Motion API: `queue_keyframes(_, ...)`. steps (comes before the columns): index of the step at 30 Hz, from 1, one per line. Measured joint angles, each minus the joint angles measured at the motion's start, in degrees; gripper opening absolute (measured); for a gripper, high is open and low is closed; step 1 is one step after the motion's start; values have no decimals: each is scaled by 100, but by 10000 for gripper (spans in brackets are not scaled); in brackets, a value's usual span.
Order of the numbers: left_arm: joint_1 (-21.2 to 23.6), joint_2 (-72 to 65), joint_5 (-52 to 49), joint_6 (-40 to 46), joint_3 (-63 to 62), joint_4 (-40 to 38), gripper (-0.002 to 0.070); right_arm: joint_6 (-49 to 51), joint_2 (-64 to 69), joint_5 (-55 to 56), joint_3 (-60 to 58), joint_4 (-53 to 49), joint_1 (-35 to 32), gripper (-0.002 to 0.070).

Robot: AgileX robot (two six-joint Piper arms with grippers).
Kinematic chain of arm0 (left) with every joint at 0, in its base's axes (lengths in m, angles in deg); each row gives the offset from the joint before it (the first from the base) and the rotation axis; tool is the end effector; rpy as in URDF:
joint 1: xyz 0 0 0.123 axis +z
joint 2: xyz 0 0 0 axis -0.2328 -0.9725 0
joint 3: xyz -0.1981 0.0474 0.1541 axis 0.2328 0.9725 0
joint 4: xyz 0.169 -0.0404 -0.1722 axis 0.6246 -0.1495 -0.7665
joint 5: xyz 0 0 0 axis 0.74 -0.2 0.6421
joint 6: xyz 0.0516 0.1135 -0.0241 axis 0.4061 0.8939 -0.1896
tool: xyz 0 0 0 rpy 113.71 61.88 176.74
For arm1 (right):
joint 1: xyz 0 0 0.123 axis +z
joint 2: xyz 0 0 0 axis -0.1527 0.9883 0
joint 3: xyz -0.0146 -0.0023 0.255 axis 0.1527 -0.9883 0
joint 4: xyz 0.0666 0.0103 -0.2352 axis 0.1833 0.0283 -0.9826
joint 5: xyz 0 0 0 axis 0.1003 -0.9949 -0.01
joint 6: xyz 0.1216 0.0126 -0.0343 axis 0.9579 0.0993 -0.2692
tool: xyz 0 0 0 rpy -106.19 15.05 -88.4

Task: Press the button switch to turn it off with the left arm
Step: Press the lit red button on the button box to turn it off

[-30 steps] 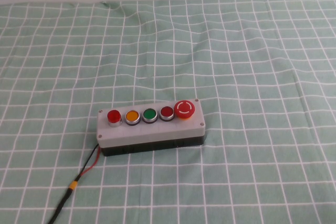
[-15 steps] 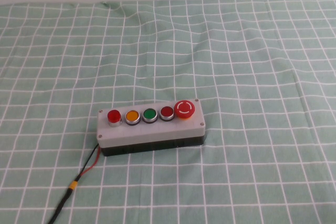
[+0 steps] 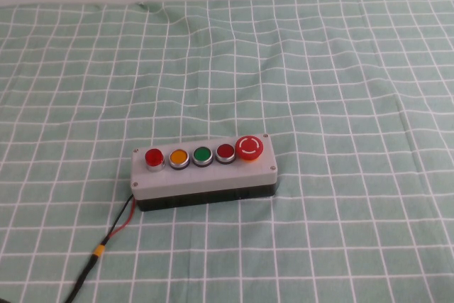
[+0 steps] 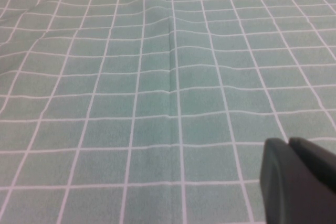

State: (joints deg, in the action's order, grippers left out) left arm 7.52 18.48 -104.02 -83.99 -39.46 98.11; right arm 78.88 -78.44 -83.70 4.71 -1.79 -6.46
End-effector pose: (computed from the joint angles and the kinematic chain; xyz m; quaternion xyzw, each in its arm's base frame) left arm 0.1146 -0.0017 0.2147 -0.0438 0.8235 -0.0401 0.5642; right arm 0.1106 0.0054 0.1630 0.0173 0.7993 0.0422 0.5992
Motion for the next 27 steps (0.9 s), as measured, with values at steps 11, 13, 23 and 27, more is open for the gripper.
queue_keyframes(11,373,976,1070,1573,1379,-560,-2,0,0,0,0,0,0,-18)
queue_keyframes(13,373,1033,872,1666,1428,-570,-2,0,0,0,0,0,0,-18)
queue_keyframes(23,373,1054,713,2892,1429,-800,-2,0,0,0,0,0,0,-18)
queue_keyframes(27,373,1054,713,3092,1429,-1062,-2,0,0,0,0,0,0,-18)
